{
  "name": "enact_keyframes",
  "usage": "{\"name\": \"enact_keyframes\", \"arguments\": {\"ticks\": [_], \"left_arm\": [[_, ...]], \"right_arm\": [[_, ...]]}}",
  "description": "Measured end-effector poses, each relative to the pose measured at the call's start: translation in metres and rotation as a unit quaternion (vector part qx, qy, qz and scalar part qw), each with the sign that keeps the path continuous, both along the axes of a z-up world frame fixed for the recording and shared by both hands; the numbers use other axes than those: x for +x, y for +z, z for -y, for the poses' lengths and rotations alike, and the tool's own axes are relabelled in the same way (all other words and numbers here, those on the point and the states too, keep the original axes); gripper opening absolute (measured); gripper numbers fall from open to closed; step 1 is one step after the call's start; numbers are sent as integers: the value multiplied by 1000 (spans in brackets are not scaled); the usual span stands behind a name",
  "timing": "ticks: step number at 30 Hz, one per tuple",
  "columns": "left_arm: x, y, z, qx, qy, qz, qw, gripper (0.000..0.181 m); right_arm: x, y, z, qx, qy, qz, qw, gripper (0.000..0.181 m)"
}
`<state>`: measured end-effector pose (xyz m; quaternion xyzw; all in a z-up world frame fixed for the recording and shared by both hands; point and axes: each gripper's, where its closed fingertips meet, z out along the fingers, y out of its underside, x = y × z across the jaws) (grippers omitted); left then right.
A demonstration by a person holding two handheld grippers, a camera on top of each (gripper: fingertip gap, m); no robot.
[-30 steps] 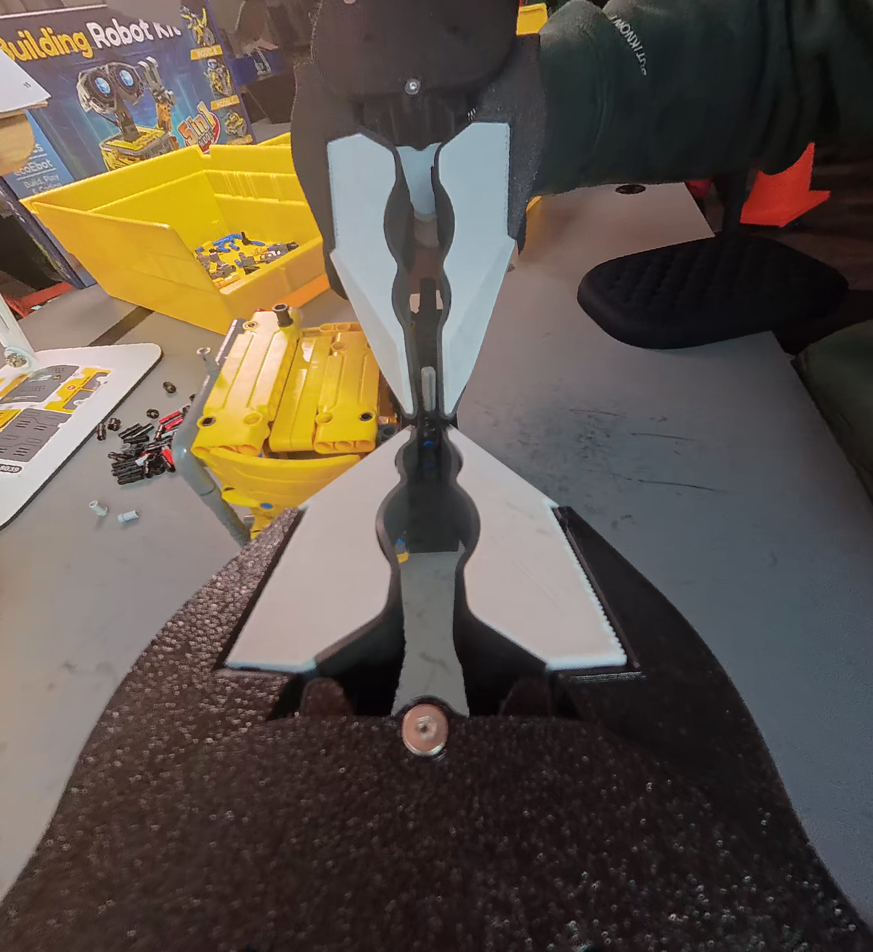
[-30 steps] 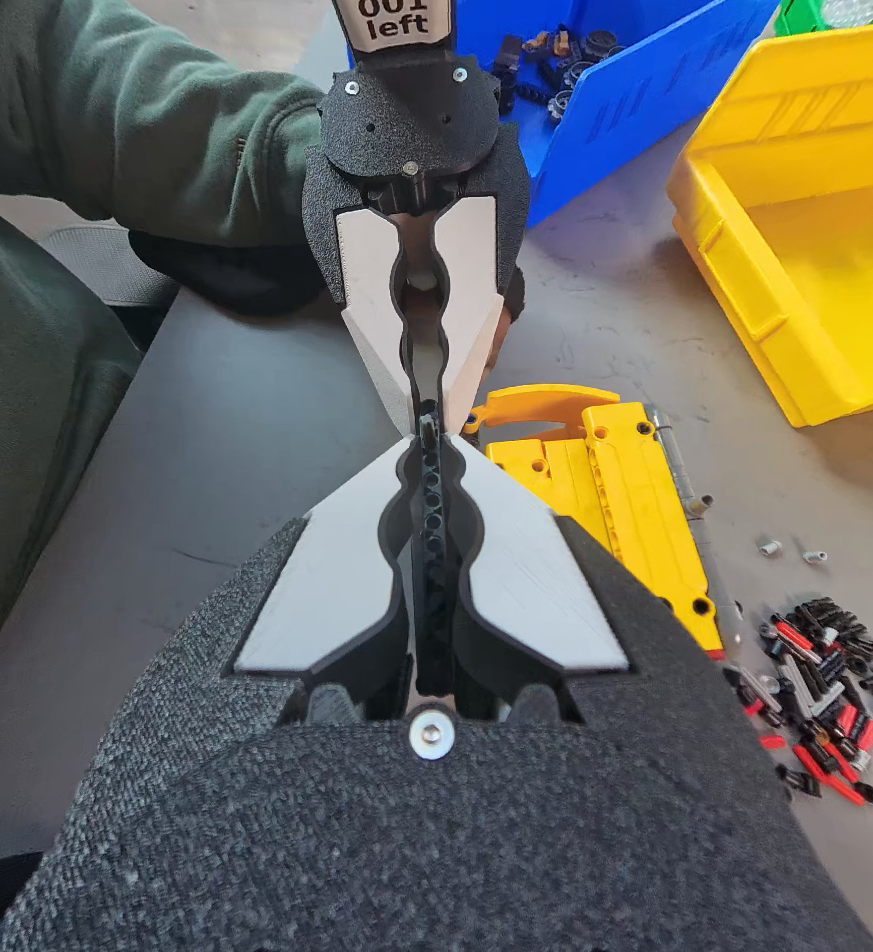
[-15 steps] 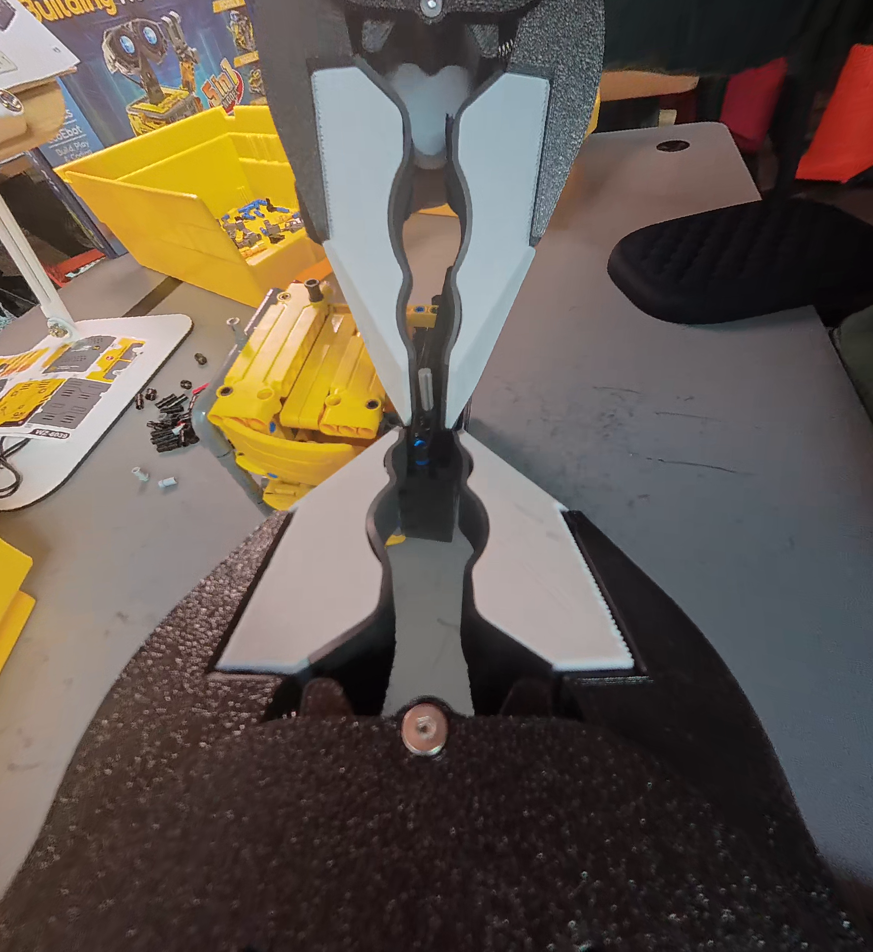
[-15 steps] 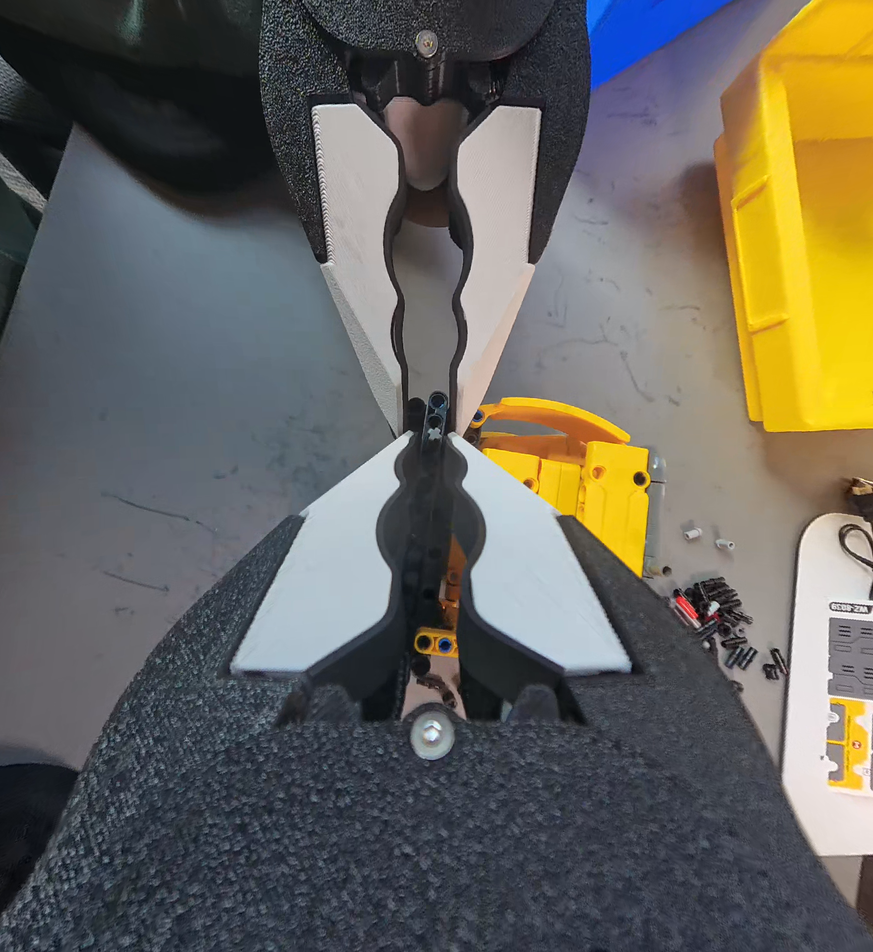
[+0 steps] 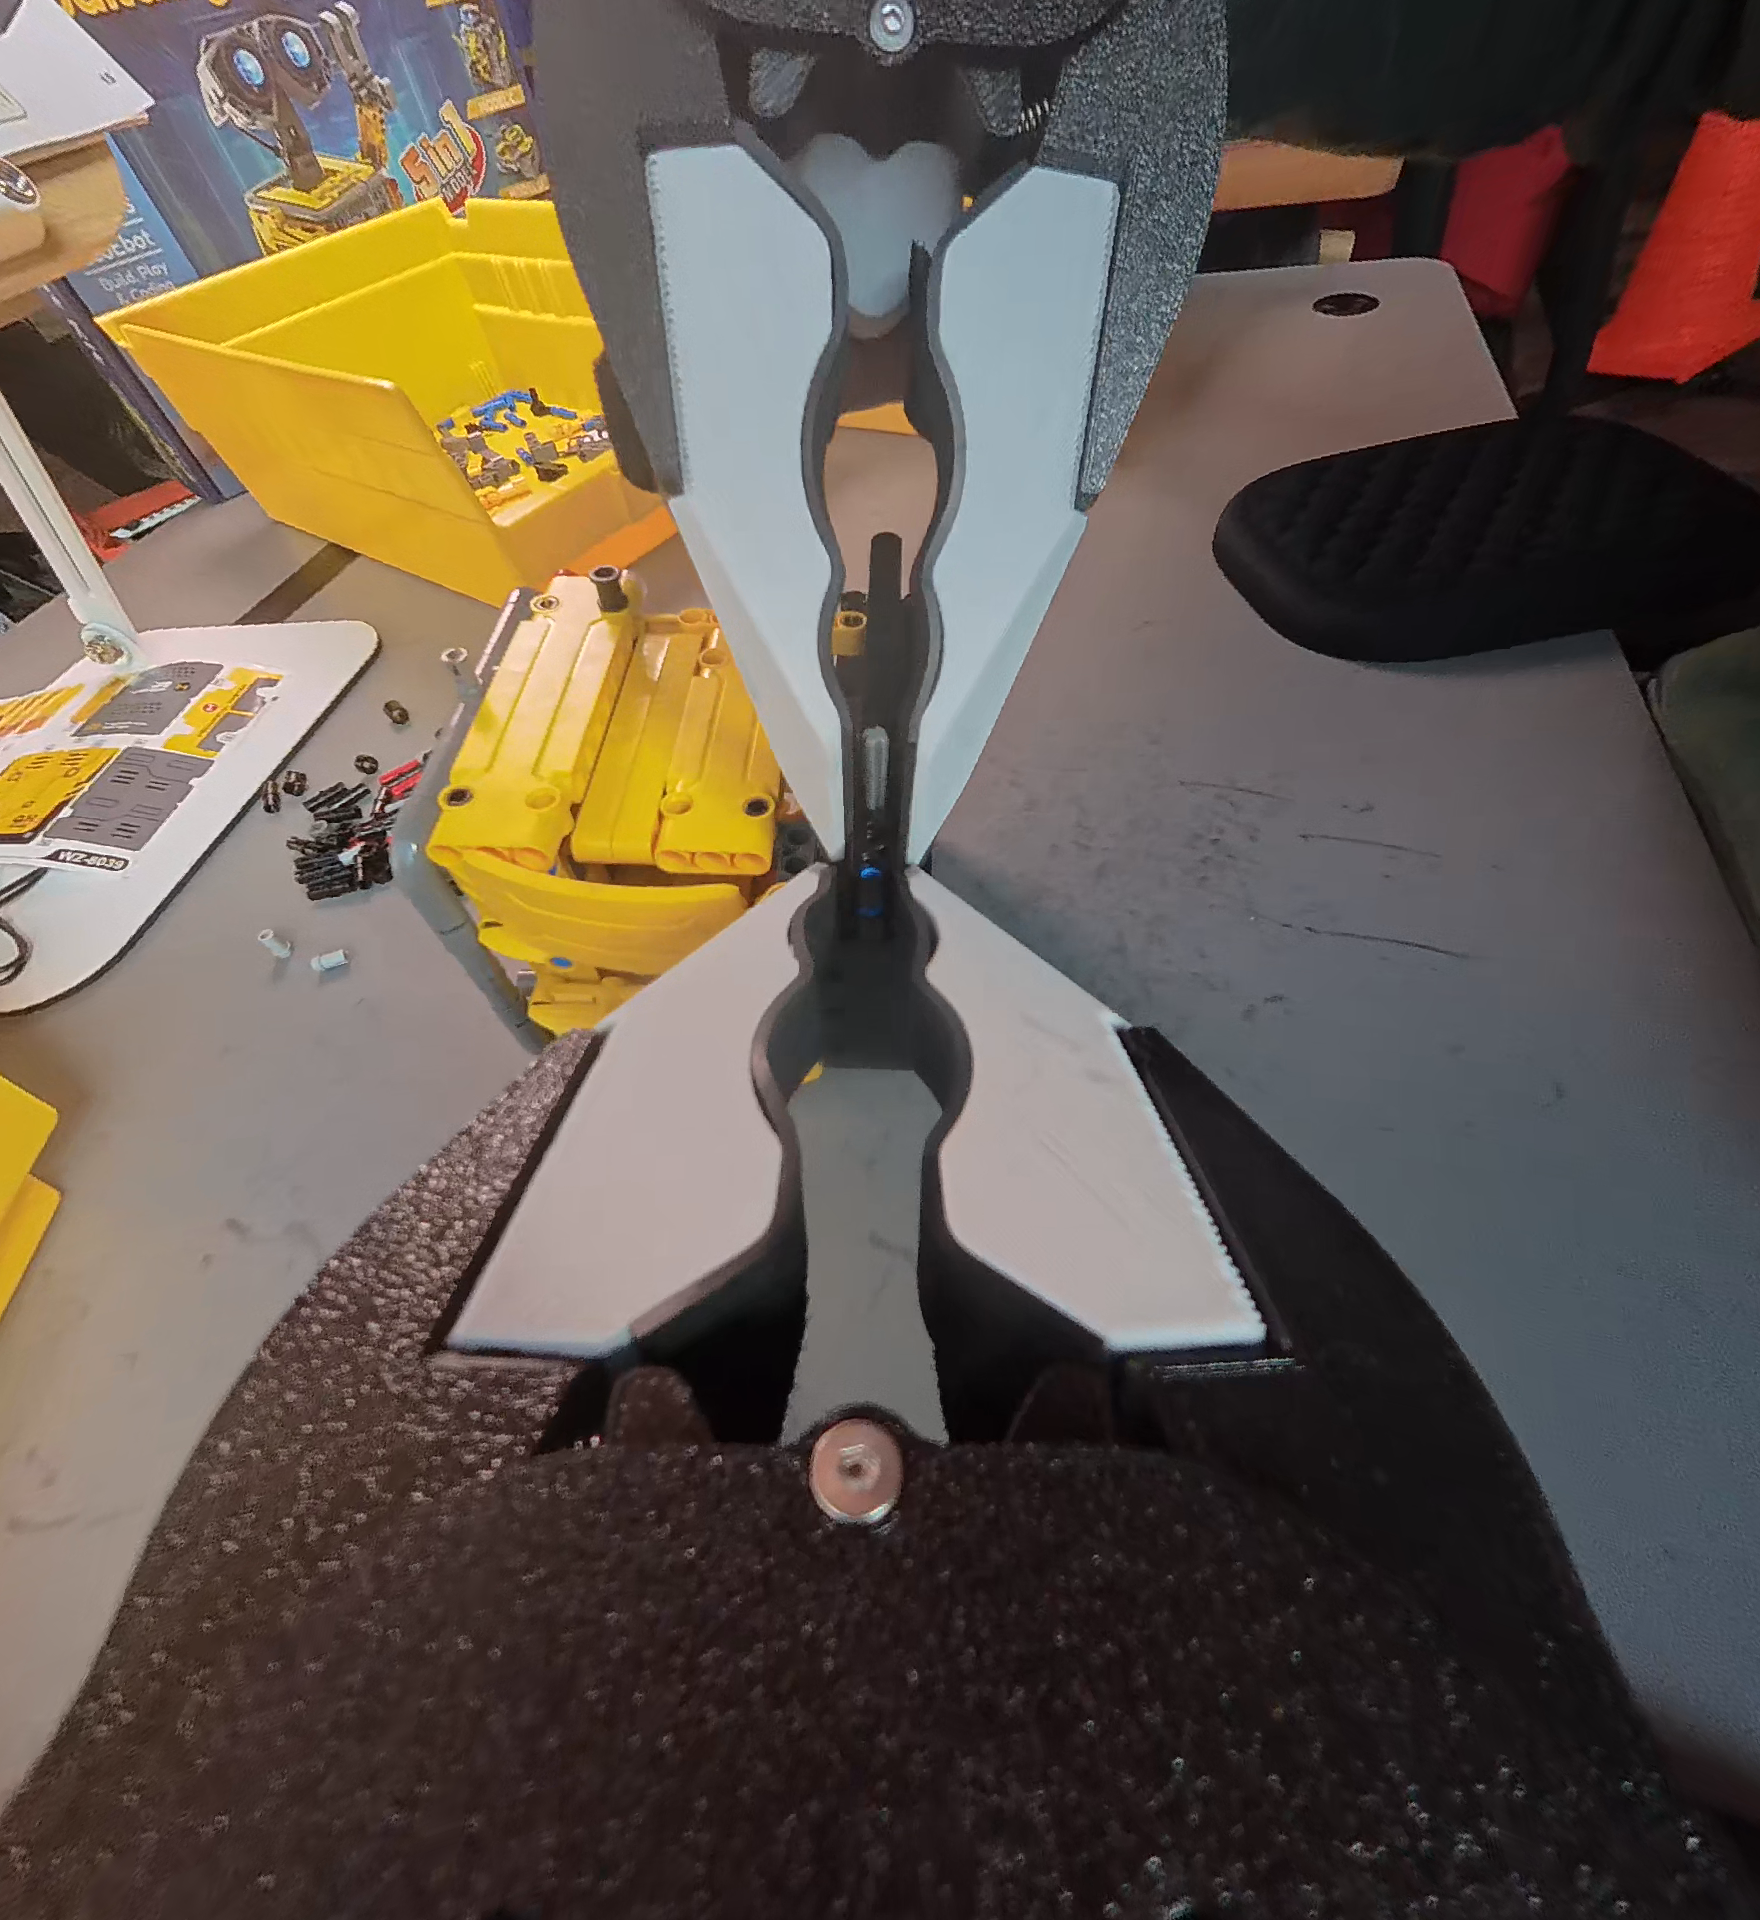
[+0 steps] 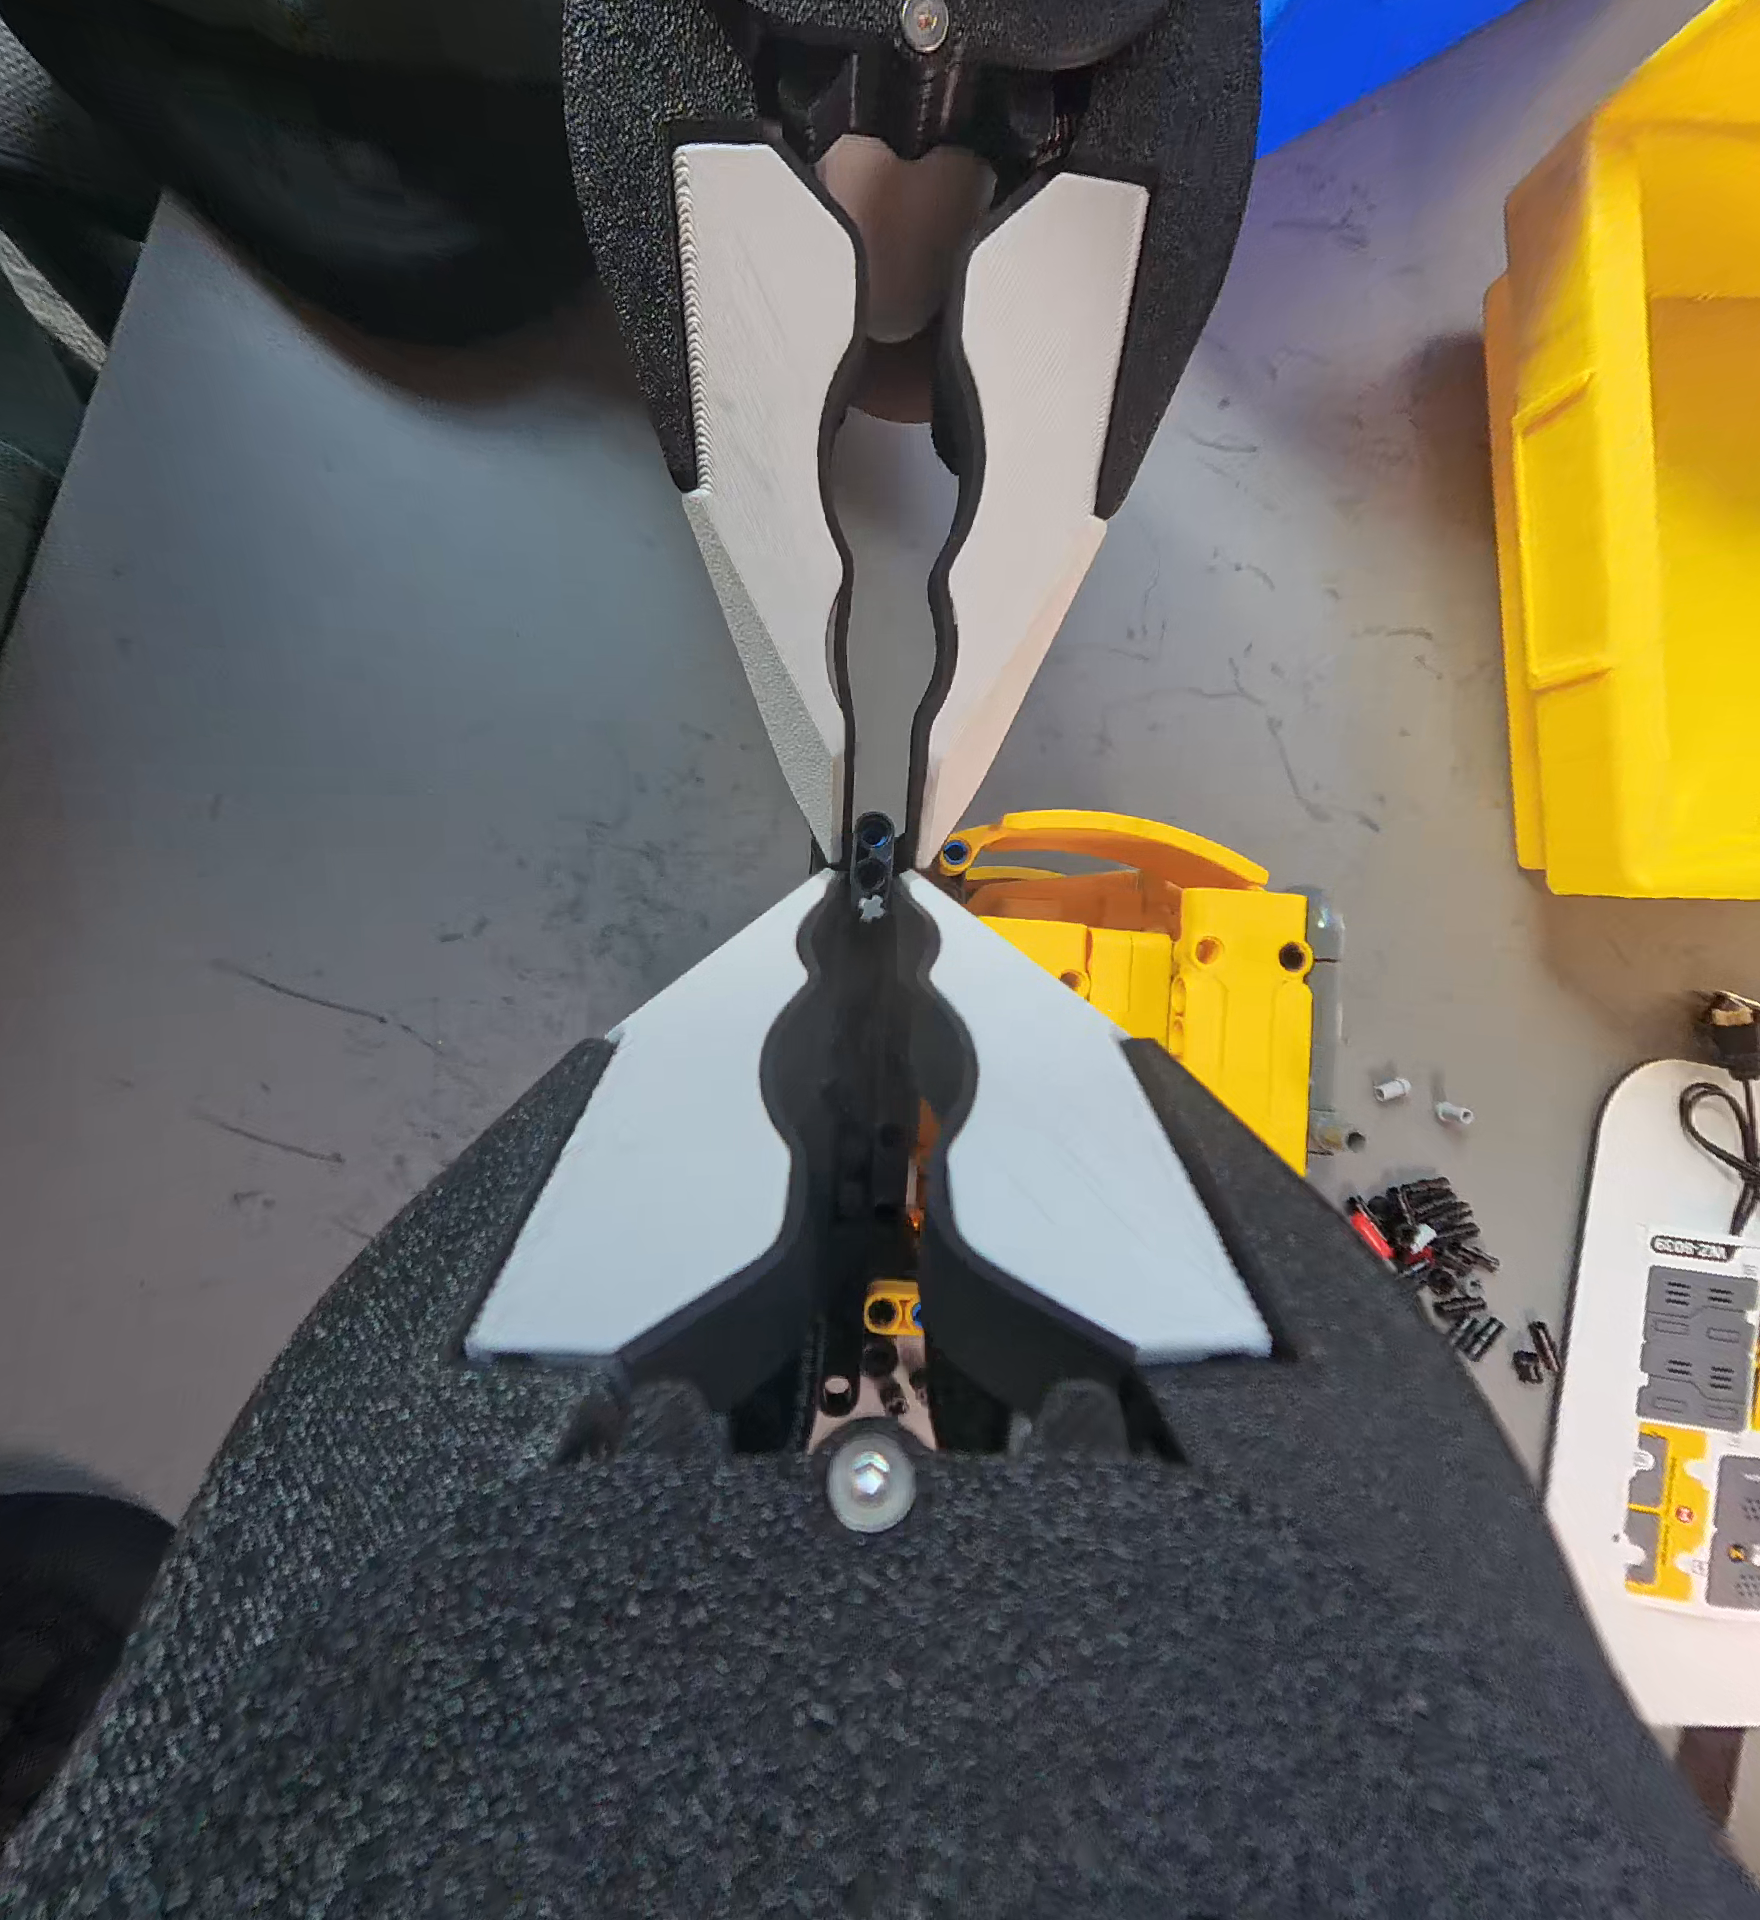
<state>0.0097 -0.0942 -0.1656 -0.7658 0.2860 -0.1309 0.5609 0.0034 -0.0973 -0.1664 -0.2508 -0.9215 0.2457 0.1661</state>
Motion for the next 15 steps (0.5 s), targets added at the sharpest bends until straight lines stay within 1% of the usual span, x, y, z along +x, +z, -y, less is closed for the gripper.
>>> {"name": "enact_keyframes", "arguments": {"ticks": [2, 5, 7, 15], "left_arm": [[1, -1, 2, -5, -6, 2, 1000, 16], [1, -1, 1, 2, 3, -5, 1000, 15], [0, -1, 1, -2, 1, 6, 1000, 9], [3, 1, 4, 4, -17, 25, 1000, 8]], "right_arm": [[0, 0, 1, -22, -10, 12, 1000, 7], [-2, 1, 0, -34, -13, -4, 999, 5], [-2, 2, 1, -51, -16, -15, 998, 5], [2, 7, 4, -121, -13, -40, 992, 3]]}}
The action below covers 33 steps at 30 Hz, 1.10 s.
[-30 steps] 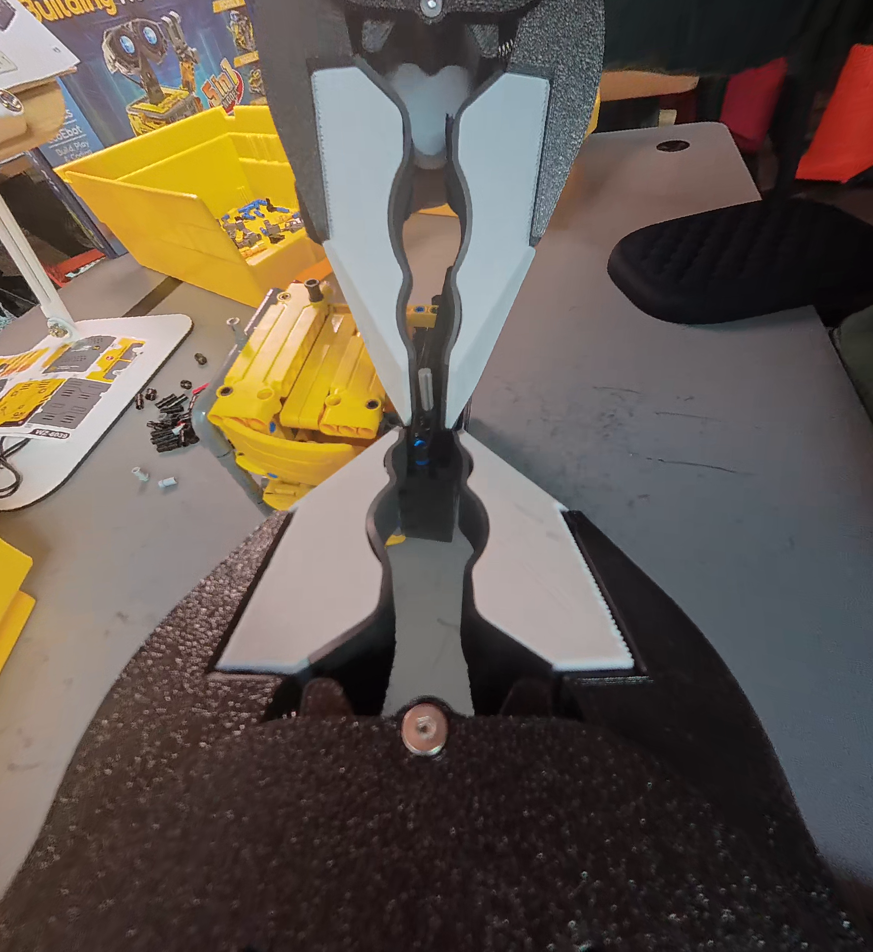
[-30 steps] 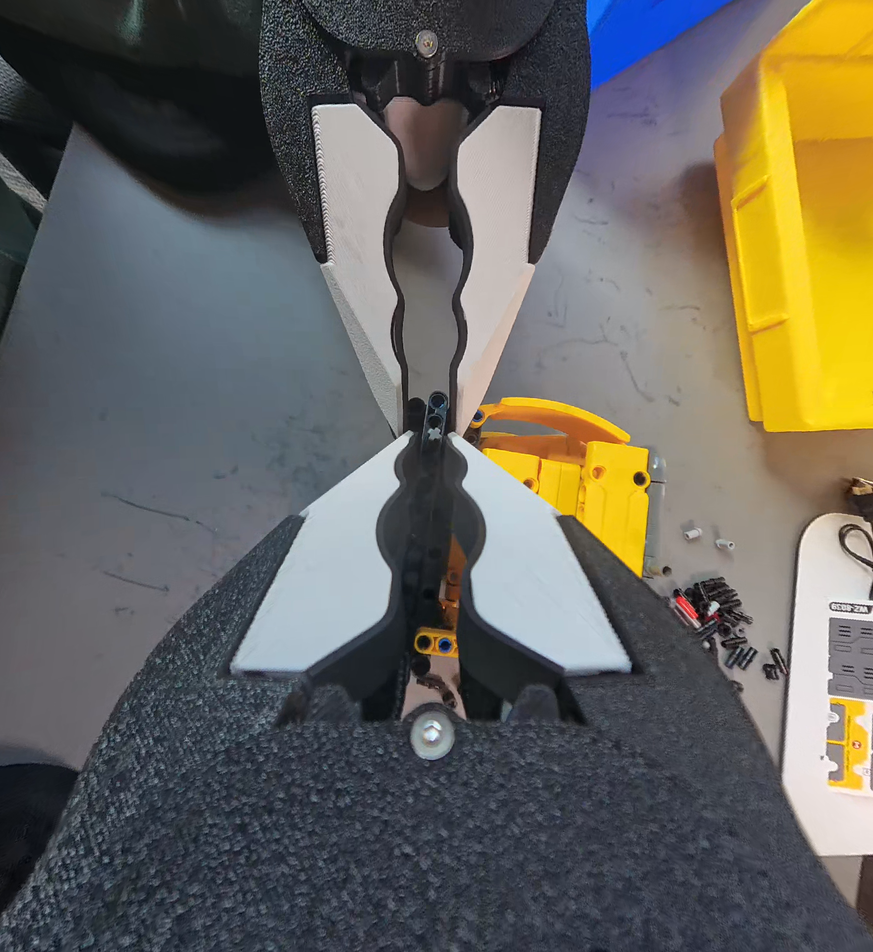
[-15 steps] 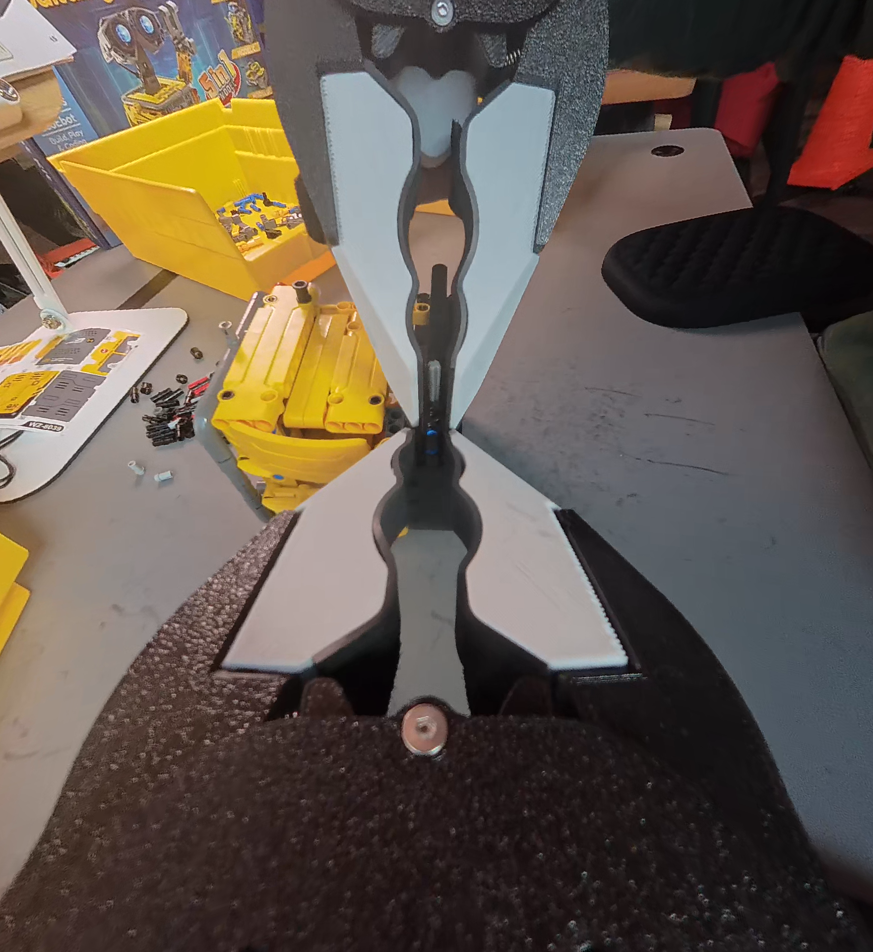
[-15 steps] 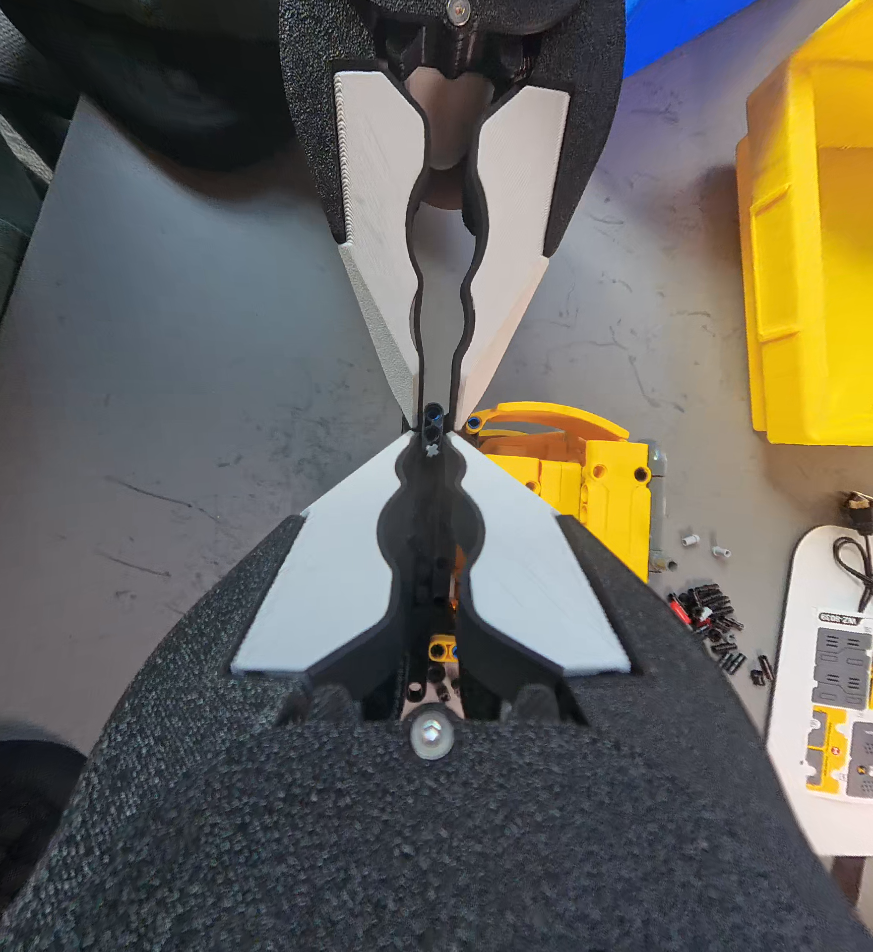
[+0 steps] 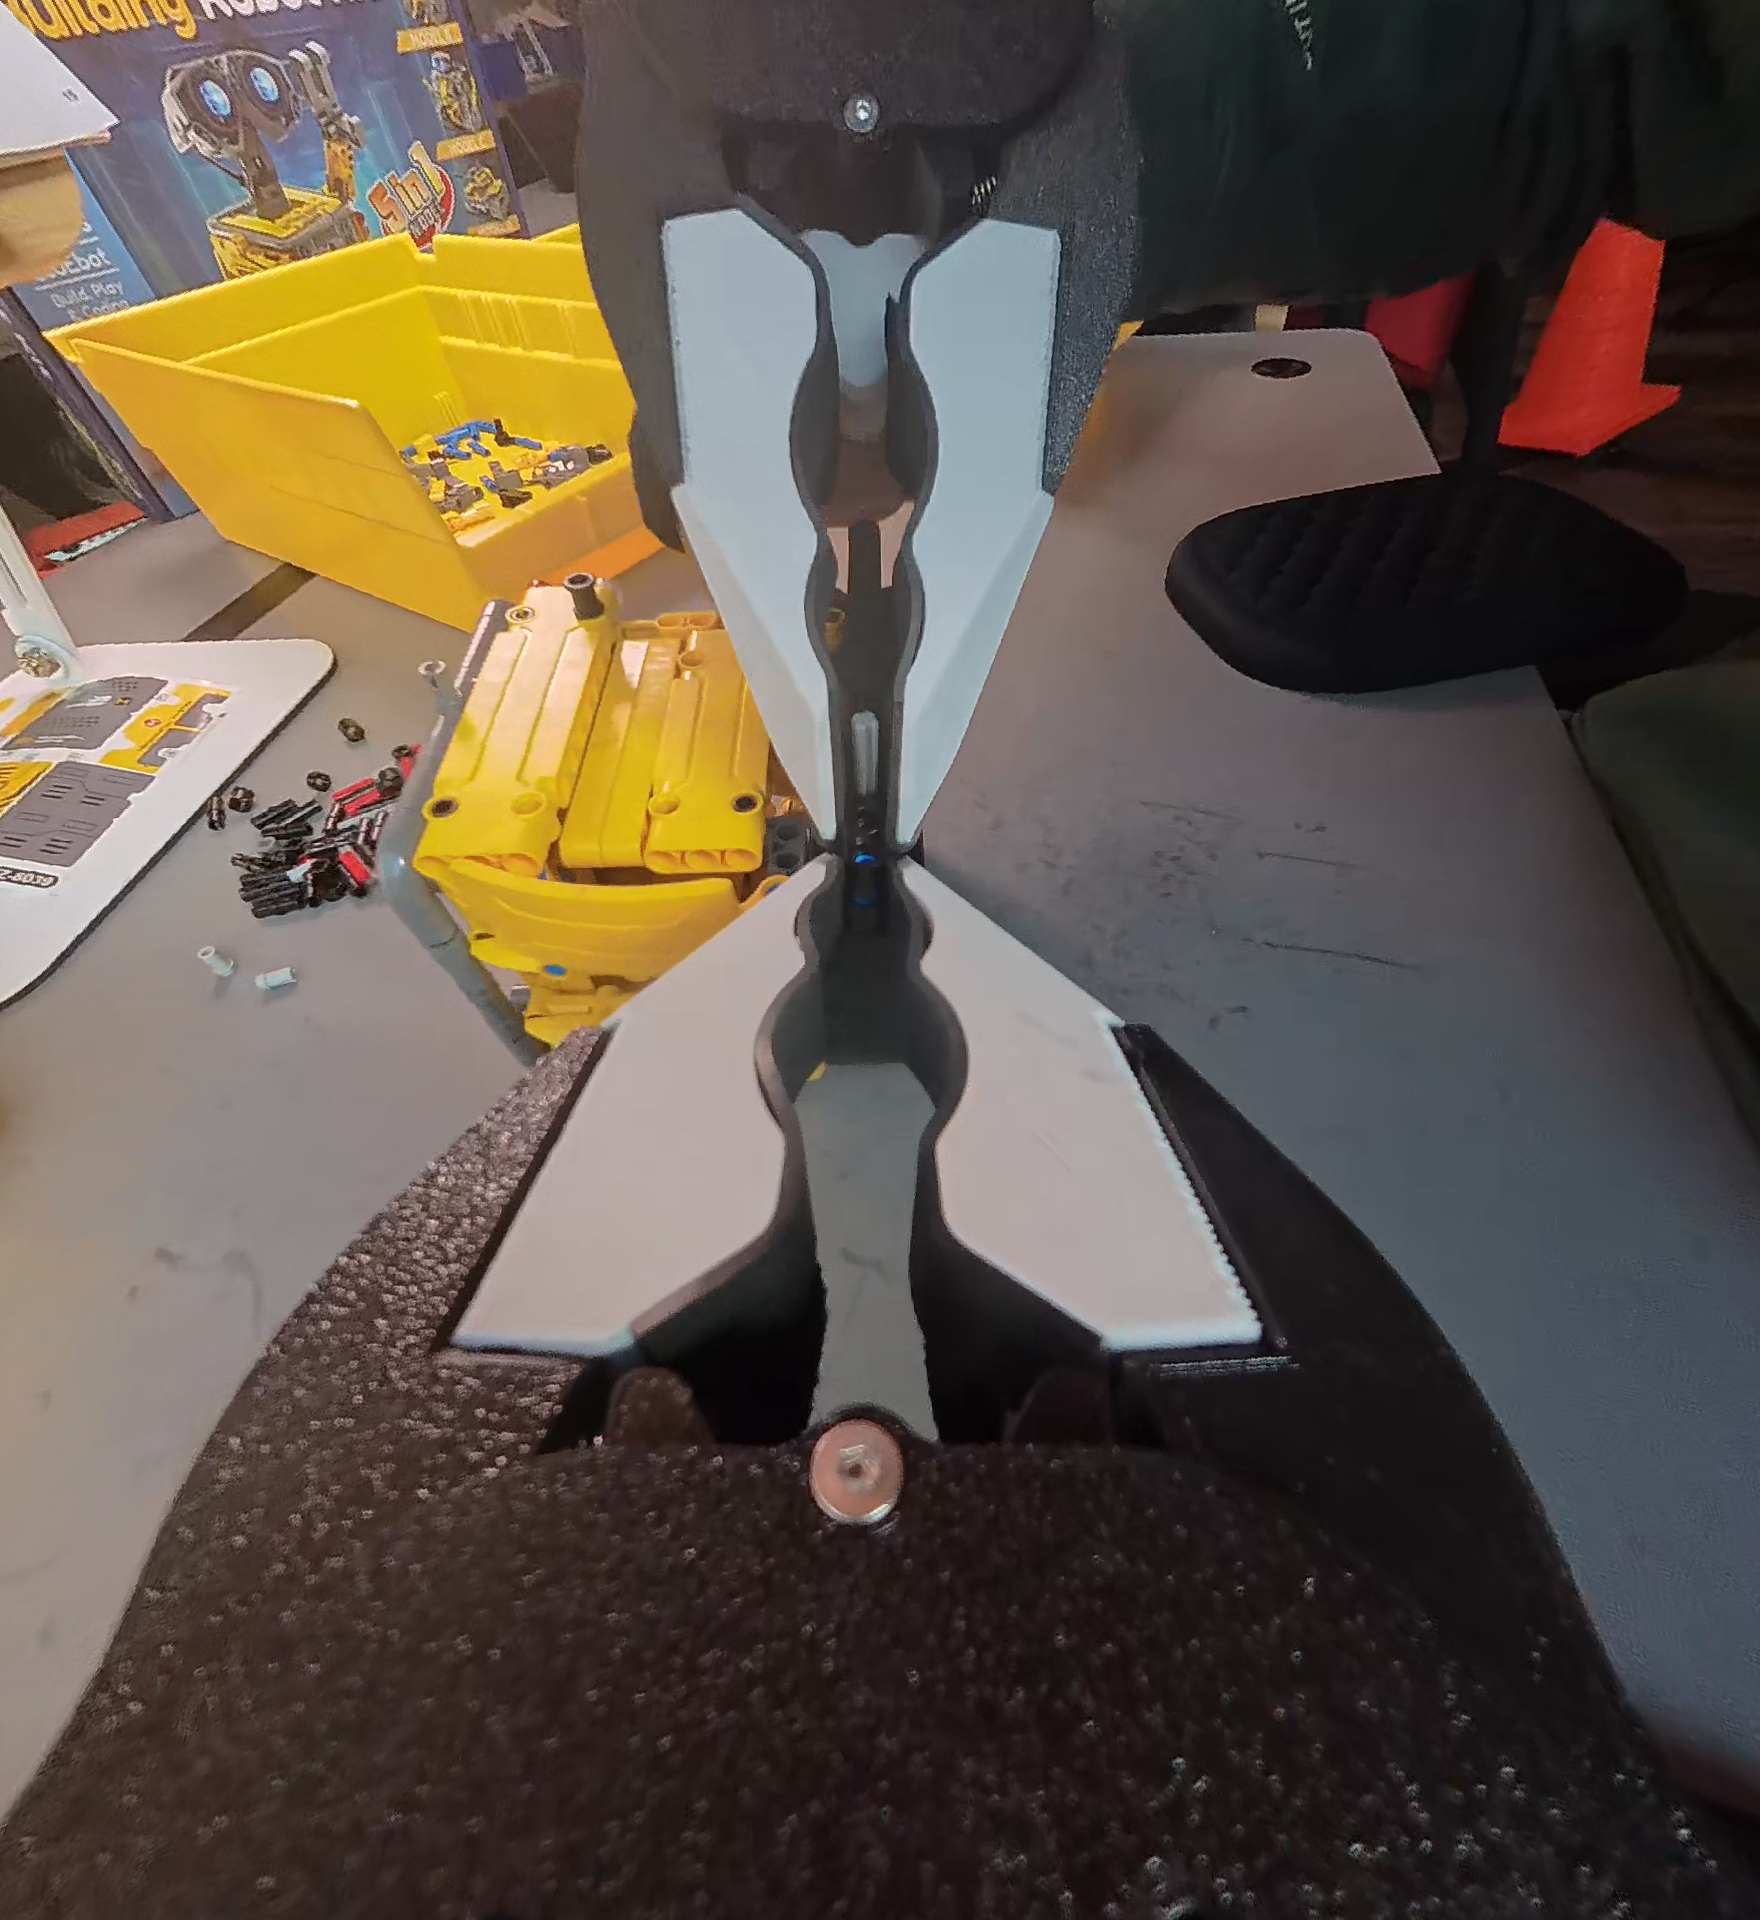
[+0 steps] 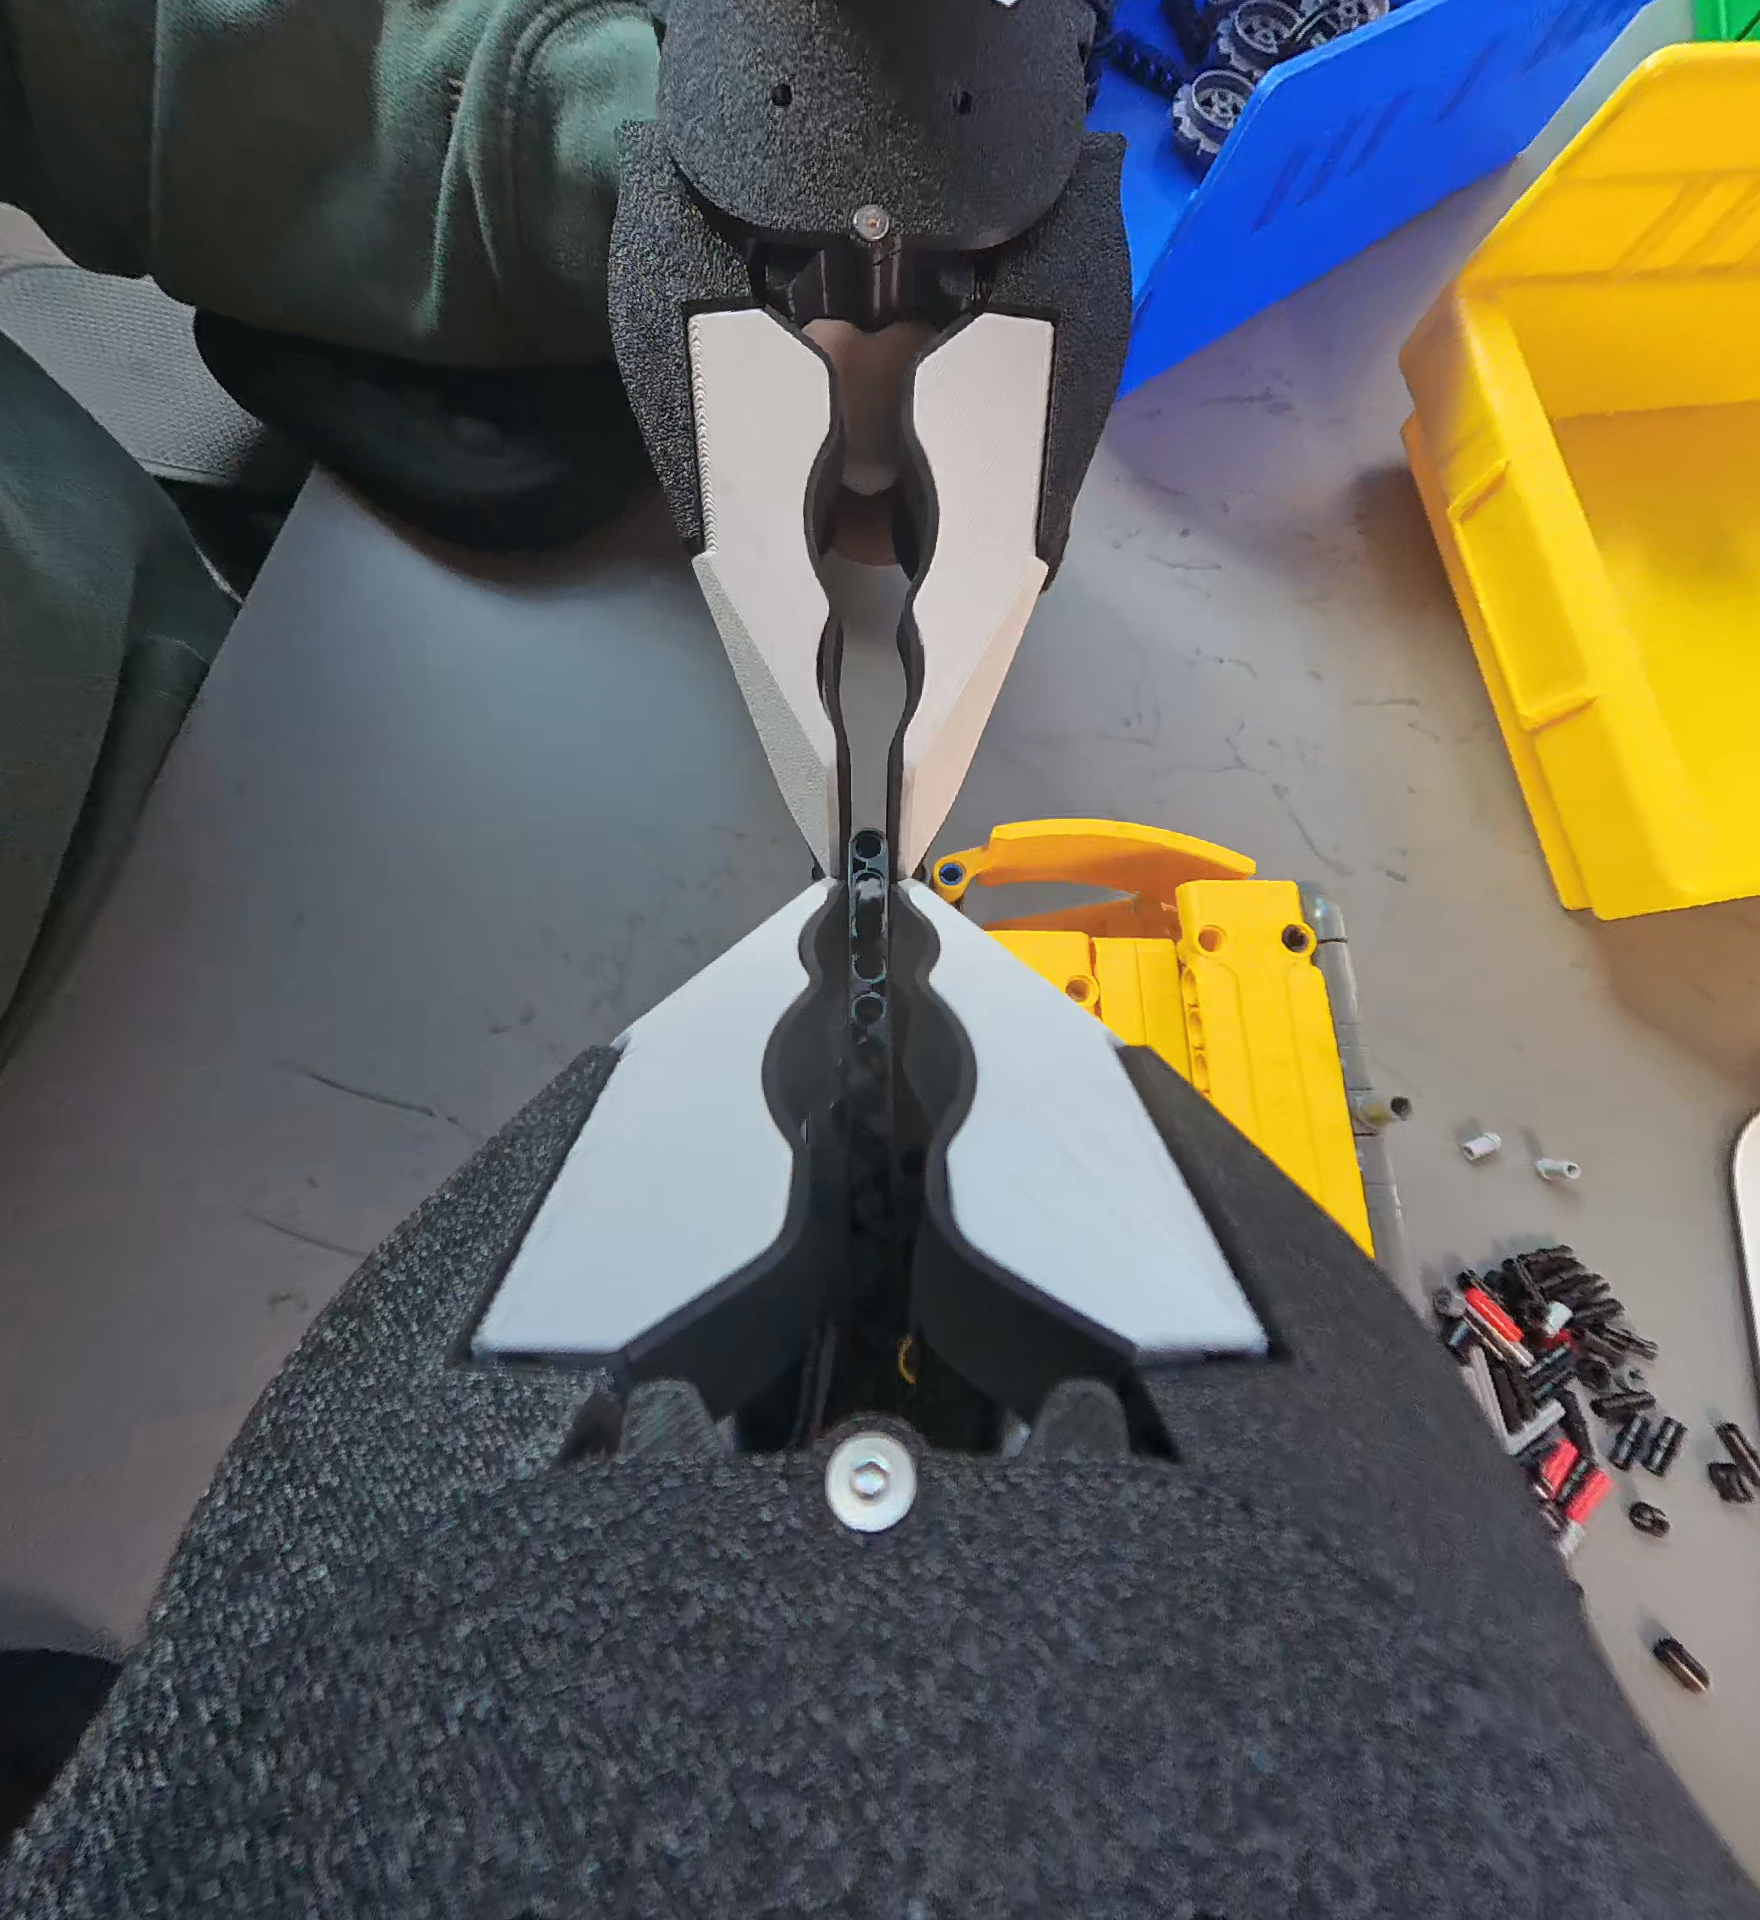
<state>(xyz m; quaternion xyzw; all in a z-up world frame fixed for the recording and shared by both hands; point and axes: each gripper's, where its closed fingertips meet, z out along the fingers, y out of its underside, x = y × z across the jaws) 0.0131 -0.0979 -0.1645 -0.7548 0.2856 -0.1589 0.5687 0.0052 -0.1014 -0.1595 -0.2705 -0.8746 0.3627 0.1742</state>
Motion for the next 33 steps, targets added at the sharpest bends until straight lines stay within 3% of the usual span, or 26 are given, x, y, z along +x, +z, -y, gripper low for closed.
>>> {"name": "enact_keyframes", "arguments": {"ticks": [8, 10, 11, 12, 13, 17, 23, 26, 33], "left_arm": [[3, 3, 2, 6, -9, 25, 1000, 8], [-3, -16, 0, -30, 10, -10, 999, 2], [-7, -30, -3, -54, 27, -49, 997, 1], [-1, -34, -3, -56, 19, -68, 996, 2], [8, -31, -3, -50, 3, -60, 997, 3], [5, -23, -6, -44, 13, -42, 998, 3], [1, -23, -7, -35, 21, -56, 998, 4], [-2, -22, -7, -32, 26, -60, 997, 4], [-6, -15, -10, -21, 42, -59, 997, 4]], "right_arm": [[2, 6, 2, -64, -5, -25, 998, 4], [-1, 72, 4, -212, -8, -84, 974, 4], [-5, 79, -7, -156, -9, -119, 980, 5], [-4, 61, -7, -105, -9, -101, 989, 6], [0, 52, -3, -105, -4, -87, 991, 7], [1, 80, -16, -127, -31, -118, 984, 7], [17, 89, -19, -135, -65, -135, 980, 7], [39, 74, -15, -126, -67, -110, 984, 6], [85, -20, -7, -65, -86, -7, 994, 7]]}}
